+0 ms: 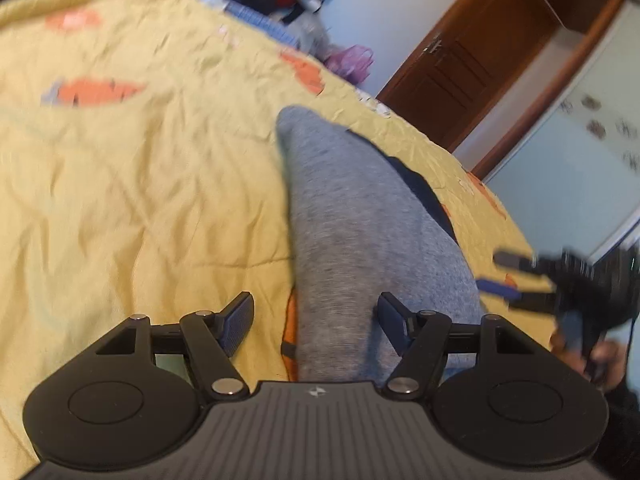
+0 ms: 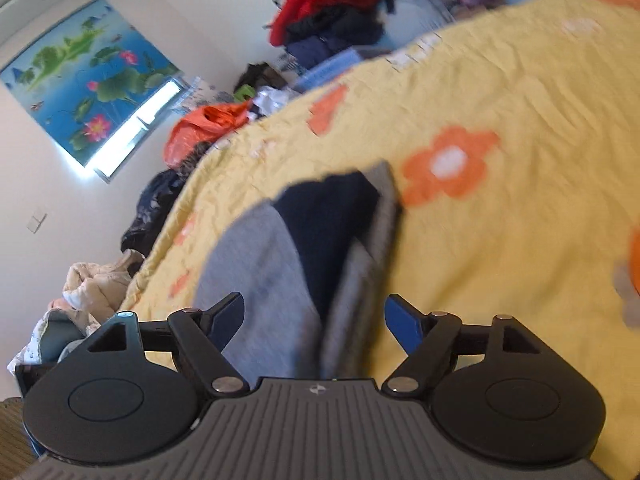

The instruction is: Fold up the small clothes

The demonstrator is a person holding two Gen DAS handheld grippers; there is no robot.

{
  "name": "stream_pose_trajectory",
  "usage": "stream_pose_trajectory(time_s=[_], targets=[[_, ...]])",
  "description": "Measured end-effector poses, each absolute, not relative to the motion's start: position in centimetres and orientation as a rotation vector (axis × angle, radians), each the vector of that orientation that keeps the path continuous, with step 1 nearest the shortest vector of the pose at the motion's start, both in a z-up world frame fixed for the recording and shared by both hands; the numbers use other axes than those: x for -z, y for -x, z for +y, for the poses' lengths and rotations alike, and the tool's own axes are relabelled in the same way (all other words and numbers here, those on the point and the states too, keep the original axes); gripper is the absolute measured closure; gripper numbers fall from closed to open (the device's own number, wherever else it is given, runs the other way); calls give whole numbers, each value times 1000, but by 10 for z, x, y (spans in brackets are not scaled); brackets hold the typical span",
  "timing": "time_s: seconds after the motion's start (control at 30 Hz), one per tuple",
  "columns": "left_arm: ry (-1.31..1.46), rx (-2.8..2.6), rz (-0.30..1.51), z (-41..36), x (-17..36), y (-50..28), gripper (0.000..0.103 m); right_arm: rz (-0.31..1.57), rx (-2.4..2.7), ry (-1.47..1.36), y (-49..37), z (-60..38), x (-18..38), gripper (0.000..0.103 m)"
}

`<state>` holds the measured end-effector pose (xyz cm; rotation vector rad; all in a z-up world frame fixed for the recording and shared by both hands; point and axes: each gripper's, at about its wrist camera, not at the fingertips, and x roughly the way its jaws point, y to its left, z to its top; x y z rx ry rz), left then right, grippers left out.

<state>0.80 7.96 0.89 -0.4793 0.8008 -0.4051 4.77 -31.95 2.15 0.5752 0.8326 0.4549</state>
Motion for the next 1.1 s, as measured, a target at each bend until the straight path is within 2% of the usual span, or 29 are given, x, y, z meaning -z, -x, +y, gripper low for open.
stream_pose_trajectory(time_s=[0.2,0.23,0.27,0.3,0.33,0.37,0.4,0.43,0.47,0.7,0.83,0.87,0.9,0.93,0.97,1.0,1.03,1.1], targets=[[603,502,857,76,-1,-20,36,931,-582,-648,-24,-302,-2,22],[605,513,865,74,-1,-21,39,945,-608,-653,-24,-297,-1,22],[608,518,879,72,0,-24,47,949,-630,-658,-23,-292,0,22],[613,513,914,69,3,-28,72,946,-648,-663,-23,-289,1,20],[618,497,951,68,6,-32,82,950,-660,-676,-24,-287,1,20],[631,491,958,68,8,-33,83,958,-660,-690,-25,-287,2,22],[633,486,964,68,7,-34,85,983,-655,-694,-28,-284,4,41],[621,471,966,68,5,-34,87,1017,-653,-688,-30,-282,7,73],[599,463,962,67,2,-32,88,1030,-651,-680,-29,-280,10,76],[458,479,880,61,-35,5,91,969,-725,-675,-5,-283,-10,77],[414,493,920,64,-28,26,90,1015,-775,-706,12,-291,-7,77],[401,480,929,65,-22,29,89,1036,-772,-706,15,-291,-3,76],[399,466,942,66,-17,31,86,1059,-746,-707,17,-292,1,68],[420,469,952,70,-12,30,79,1066,-714,-716,19,-295,5,57],[455,486,961,73,-9,29,74,1058,-708,-737,21,-298,6,54],[490,515,963,77,-9,28,57,1045,-711,-765,24,-302,6,51],[522,550,965,80,-9,27,31,1033,-710,-779,27,-305,4,41],[556,585,958,82,-11,31,9,1008,-702,-780,32,-311,0,26]])
